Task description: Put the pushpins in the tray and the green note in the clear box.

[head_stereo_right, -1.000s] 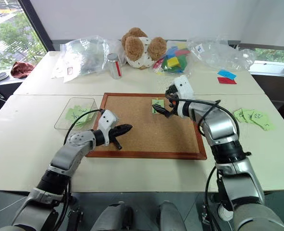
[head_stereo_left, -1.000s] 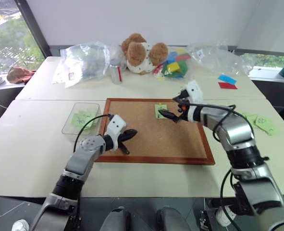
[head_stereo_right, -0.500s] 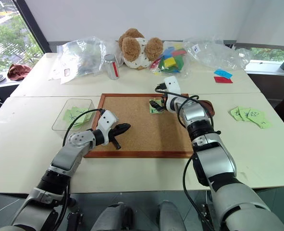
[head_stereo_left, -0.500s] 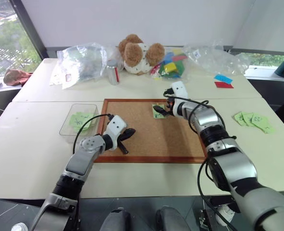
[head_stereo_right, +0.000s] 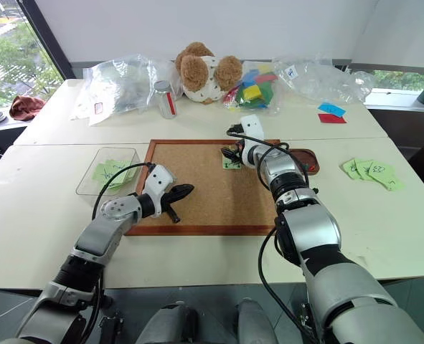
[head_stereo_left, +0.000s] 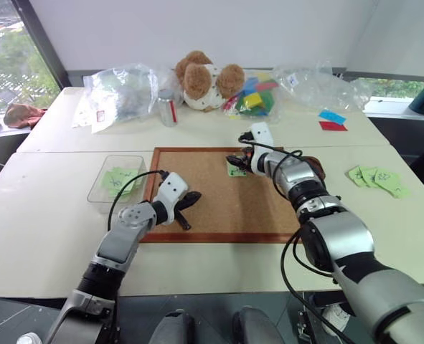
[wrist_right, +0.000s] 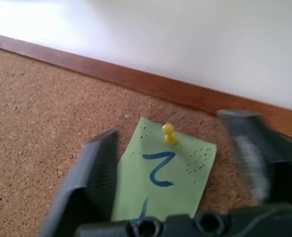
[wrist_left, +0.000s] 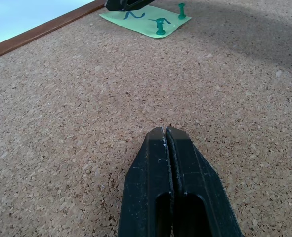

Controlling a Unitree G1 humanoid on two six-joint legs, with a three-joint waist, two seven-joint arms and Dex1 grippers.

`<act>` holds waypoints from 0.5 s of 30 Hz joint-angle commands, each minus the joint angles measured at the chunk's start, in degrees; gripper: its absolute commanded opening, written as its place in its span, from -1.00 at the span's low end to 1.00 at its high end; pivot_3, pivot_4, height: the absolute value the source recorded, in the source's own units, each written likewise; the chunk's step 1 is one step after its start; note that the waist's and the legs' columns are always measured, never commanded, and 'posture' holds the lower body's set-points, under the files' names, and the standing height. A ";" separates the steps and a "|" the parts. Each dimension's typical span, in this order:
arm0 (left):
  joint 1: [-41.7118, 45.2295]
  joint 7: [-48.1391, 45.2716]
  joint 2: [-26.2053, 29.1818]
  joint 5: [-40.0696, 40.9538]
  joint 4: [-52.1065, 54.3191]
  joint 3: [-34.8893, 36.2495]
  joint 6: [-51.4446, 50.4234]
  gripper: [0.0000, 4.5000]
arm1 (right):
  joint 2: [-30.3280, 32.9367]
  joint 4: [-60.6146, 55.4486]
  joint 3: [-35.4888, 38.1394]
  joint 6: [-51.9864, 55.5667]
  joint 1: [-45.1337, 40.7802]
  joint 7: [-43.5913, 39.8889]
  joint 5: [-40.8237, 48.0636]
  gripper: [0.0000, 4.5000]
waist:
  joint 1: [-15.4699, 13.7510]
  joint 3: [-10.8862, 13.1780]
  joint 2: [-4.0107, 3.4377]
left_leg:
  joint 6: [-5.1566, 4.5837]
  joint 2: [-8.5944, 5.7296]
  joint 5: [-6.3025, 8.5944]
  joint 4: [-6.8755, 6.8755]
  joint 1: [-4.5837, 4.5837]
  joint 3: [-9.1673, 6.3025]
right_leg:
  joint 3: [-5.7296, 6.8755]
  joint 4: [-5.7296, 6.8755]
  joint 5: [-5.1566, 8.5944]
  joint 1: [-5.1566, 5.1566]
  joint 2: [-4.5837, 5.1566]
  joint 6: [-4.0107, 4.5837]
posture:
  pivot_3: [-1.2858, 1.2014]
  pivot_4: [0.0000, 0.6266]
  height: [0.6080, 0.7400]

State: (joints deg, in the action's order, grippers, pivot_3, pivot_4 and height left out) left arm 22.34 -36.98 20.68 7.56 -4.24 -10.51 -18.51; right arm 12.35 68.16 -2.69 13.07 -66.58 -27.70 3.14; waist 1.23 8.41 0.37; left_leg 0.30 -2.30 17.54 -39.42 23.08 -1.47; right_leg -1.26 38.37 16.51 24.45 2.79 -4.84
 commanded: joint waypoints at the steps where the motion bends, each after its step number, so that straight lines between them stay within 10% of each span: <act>1: -1.43 0.67 0.25 -1.35 -0.46 -0.43 -1.40 -1.00 | -0.46 0.48 1.38 -1.75 -2.57 0.03 -0.38 -0.48 | -0.02 0.00 0.00 | 0.01 0.00 -0.01 0.04 -0.01 0.00 | 0.00 0.00 0.00 0.00 0.00 0.00 | 0.03 -0.52 1.00; 4: -1.74 0.70 0.42 -1.26 -0.09 -0.24 -1.52 -1.00 | -0.87 1.54 1.44 -2.25 -2.78 0.17 -0.93 -0.97 | 0.01 0.00 0.00 | 0.05 0.00 -0.03 0.15 -0.05 0.00 | -0.01 -0.02 0.00 0.00 0.00 0.00 | 0.03 -0.52 1.00; 15: -2.58 1.26 1.11 -1.03 1.10 0.45 -2.19 -1.00 | -0.50 1.74 3.68 -2.37 -4.14 -0.05 -1.06 -0.97 | 0.18 0.00 -0.01 | 0.09 0.00 -0.05 0.26 -0.13 0.00 | -0.02 -0.01 0.00 0.00 0.00 0.00 | 0.03 -0.52 1.00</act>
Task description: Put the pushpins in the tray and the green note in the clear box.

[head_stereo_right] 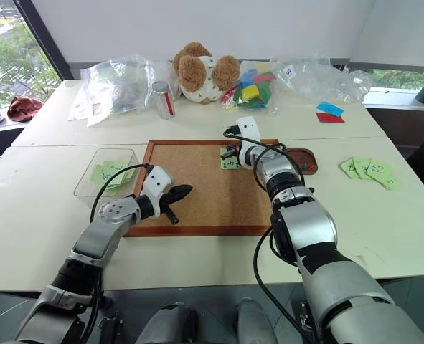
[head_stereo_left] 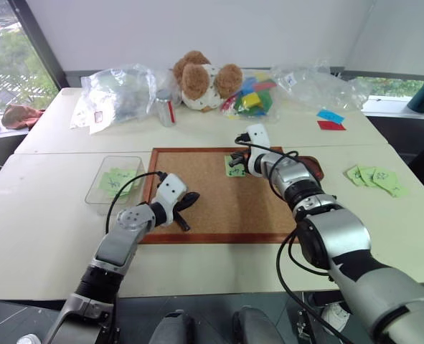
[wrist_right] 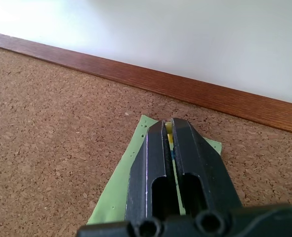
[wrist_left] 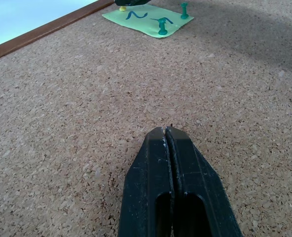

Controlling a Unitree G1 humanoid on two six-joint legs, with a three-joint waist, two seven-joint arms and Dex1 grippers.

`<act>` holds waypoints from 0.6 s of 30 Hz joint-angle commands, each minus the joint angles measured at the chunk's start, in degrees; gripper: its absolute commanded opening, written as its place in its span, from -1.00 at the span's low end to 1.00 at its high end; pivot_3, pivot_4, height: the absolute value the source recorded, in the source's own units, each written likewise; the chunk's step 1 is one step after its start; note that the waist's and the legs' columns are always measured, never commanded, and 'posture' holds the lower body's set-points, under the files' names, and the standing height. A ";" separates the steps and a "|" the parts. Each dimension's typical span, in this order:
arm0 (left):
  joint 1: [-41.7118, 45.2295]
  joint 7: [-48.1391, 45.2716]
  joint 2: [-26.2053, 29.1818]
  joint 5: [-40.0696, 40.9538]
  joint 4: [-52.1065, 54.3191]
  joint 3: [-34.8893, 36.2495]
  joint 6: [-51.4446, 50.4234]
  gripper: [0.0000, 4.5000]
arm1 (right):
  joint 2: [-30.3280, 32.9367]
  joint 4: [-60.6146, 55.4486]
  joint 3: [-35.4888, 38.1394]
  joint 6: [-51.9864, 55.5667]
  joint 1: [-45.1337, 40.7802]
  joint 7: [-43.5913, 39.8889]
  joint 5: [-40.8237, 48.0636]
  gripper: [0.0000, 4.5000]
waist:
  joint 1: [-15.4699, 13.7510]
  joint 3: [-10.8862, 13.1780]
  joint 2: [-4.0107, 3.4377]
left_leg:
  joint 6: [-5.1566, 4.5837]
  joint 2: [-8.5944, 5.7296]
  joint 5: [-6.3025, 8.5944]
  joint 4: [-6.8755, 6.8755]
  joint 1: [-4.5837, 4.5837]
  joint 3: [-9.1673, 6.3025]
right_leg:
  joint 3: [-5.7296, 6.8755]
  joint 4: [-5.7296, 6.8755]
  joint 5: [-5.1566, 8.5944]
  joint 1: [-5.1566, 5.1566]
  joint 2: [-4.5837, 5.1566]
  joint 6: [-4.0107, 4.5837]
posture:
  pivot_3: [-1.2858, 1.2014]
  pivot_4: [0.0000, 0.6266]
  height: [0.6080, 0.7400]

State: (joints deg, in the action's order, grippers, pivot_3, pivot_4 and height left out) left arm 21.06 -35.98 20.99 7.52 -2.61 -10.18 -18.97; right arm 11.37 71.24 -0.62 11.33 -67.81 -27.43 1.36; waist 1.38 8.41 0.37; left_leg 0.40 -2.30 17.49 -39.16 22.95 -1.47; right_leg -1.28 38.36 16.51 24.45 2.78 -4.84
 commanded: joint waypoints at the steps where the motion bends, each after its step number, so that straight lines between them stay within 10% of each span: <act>1: -1.26 0.24 0.84 -1.04 -0.54 0.06 -1.88 -1.00 | 0.81 -1.68 1.96 -0.44 -3.19 -0.46 0.91 -0.97 | 0.04 0.00 -0.01 | 0.00 0.00 0.00 0.01 0.00 0.00 | 0.00 0.00 0.00 0.00 0.00 0.00 | 0.03 -0.52 1.00; 18: -0.28 -1.16 0.58 -1.38 -2.46 -1.19 -2.07 -1.00 | 7.64 -19.56 5.46 8.62 -0.50 -2.25 3.48 -0.97 | -0.06 0.01 -0.06 | 0.00 0.00 0.00 0.04 0.00 0.00 | -0.01 -0.02 0.00 0.00 0.00 0.00 | 0.03 -0.52 1.00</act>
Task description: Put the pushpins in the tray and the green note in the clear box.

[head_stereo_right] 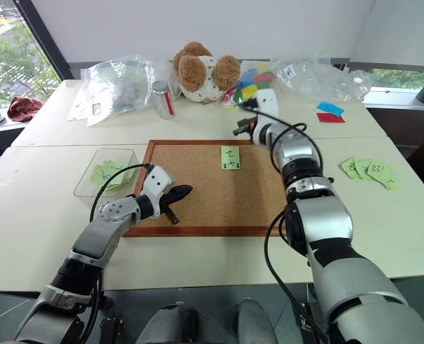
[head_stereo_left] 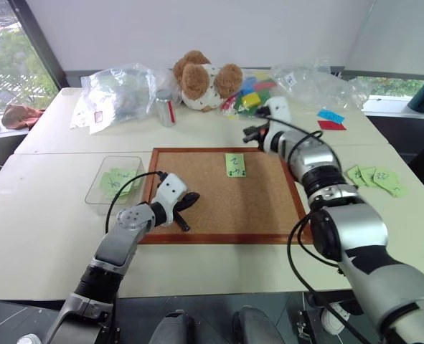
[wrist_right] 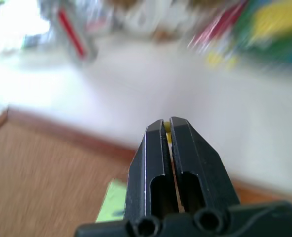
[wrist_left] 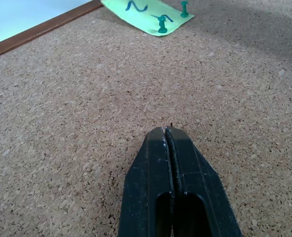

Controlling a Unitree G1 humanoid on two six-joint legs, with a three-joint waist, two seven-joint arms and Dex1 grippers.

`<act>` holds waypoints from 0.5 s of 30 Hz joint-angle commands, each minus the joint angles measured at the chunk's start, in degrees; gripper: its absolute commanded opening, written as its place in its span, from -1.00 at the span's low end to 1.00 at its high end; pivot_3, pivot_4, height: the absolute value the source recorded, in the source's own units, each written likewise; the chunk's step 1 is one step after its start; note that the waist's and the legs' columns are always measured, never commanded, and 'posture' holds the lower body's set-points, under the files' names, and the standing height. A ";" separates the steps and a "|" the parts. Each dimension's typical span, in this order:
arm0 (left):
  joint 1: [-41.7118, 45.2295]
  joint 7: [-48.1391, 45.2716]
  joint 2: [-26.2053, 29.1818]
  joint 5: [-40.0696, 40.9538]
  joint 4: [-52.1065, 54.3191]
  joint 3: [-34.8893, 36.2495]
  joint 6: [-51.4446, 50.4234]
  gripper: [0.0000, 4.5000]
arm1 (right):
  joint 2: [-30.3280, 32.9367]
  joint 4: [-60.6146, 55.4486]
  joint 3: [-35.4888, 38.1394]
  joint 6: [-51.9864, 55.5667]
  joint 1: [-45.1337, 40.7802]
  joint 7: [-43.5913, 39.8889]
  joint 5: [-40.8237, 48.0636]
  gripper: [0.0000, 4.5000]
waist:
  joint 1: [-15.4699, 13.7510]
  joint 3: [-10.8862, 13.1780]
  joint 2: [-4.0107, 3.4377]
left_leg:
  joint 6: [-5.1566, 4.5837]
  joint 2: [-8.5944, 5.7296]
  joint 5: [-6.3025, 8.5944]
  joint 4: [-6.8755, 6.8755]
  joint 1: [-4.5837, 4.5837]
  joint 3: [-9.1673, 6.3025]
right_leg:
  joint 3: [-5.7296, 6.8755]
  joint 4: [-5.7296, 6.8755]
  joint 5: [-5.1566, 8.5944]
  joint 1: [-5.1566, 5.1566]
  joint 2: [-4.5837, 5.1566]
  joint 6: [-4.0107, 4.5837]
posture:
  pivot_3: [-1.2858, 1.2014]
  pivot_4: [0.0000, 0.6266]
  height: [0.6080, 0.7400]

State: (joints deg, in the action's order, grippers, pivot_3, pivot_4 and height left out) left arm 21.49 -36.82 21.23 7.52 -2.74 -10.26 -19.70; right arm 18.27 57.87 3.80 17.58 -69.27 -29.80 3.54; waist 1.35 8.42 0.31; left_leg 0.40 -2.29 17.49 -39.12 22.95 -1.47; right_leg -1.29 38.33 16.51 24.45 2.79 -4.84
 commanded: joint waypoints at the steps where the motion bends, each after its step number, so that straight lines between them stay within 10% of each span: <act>1: -0.59 -0.46 0.32 -1.40 -2.51 -1.16 -1.25 -1.00 | 1.17 -7.80 1.30 3.34 1.42 0.38 1.55 -0.97 | -0.11 -0.01 0.00 | 0.00 0.00 0.00 0.00 -0.01 0.00 | 0.00 0.00 0.00 -0.01 0.00 0.00 | 0.03 -0.52 1.00; 15: -0.05 -1.28 -0.21 -1.69 -3.94 -1.81 -0.10 -1.00 | 15.47 -23.87 7.09 14.15 19.00 2.91 2.97 -0.97 | -0.34 -0.12 -0.19 | -0.37 0.00 0.20 -0.01 -0.13 0.07 | -0.06 -0.04 0.00 -0.17 0.02 0.01 | 0.03 -0.52 1.00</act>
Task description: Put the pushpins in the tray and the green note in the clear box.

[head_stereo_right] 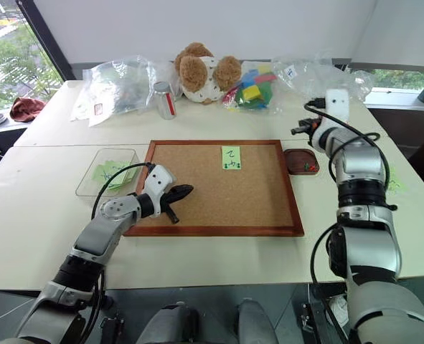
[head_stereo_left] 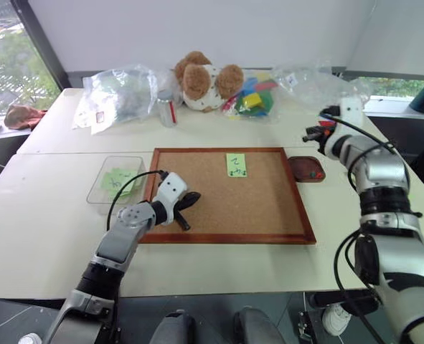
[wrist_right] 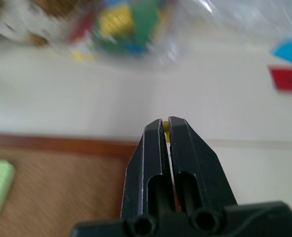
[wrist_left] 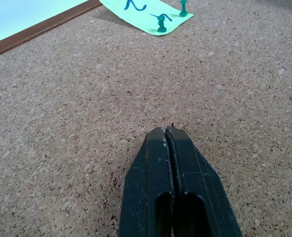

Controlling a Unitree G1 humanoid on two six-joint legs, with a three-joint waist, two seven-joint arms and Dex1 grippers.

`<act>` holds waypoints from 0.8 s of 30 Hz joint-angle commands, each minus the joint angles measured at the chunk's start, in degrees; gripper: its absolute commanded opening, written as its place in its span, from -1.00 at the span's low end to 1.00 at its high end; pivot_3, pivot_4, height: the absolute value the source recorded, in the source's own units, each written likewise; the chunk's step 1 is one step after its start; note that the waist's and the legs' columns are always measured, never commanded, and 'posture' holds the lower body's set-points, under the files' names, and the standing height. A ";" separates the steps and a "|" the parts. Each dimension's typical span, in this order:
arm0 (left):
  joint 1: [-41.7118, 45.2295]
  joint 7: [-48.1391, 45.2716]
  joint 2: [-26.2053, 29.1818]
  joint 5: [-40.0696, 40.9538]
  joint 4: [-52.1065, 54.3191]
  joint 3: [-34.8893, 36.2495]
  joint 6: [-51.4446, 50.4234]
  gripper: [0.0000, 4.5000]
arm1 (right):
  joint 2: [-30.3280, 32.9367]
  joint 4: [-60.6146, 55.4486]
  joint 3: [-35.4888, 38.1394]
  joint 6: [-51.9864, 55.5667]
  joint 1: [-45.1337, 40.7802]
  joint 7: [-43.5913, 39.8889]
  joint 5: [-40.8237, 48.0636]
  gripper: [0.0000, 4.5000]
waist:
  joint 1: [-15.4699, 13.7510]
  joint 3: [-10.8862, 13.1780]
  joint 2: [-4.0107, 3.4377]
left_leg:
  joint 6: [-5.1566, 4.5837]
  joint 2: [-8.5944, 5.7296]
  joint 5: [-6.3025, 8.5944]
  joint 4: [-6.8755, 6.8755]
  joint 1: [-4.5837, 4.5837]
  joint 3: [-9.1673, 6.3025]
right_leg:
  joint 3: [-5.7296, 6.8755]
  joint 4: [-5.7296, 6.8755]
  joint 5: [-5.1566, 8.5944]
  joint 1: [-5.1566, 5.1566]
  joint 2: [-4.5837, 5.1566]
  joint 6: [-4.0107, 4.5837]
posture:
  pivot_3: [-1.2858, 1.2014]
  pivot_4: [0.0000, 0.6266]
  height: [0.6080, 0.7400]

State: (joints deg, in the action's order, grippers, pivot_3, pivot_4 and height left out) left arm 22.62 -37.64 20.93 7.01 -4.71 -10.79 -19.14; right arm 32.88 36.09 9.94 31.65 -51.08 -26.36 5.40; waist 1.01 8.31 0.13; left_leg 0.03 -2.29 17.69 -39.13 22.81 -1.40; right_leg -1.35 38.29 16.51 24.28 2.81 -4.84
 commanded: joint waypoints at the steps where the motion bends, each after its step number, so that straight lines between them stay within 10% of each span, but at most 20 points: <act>1: -1.13 -0.53 0.08 -1.24 -2.11 -1.23 -0.55 -1.00 | 0.80 -1.94 1.02 0.25 1.58 -0.66 1.32 -0.97 | 0.00 -0.01 -0.02 | -0.02 0.00 0.01 0.01 -0.08 0.00 | -0.01 0.01 0.00 -0.07 0.00 0.00 | 0.03 -0.52 1.00; 19: -1.38 -0.70 0.03 -1.27 -2.27 -0.83 -0.20 -1.00 | -0.01 1.97 0.49 -0.16 4.33 -0.99 2.72 -0.97 | -0.17 -0.01 -0.02 | -0.05 0.01 0.03 0.03 -0.20 0.02 | -0.02 -0.05 0.00 -0.22 0.00 0.00 | 0.03 -0.52 1.00; 24: -1.17 -0.52 -0.19 -1.39 -2.52 -0.72 -0.15 -1.00 | 0.10 1.90 0.24 -0.13 4.39 -0.77 2.49 -0.18 | -0.18 -0.01 -0.02 | -0.05 0.01 0.03 0.03 -0.21 0.02 | -0.02 -0.05 0.00 -0.22 0.00 0.00 | 0.03 -0.52 1.00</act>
State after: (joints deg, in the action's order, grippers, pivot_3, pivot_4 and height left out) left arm 22.71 -38.13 20.63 6.78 -5.49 -10.51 -18.17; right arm 32.60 38.77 9.72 32.15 -46.07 -27.29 7.58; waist 0.83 8.30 0.10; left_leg -0.02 -2.28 17.72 -39.10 22.61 -1.38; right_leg -1.37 38.24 16.51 24.05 2.81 -4.84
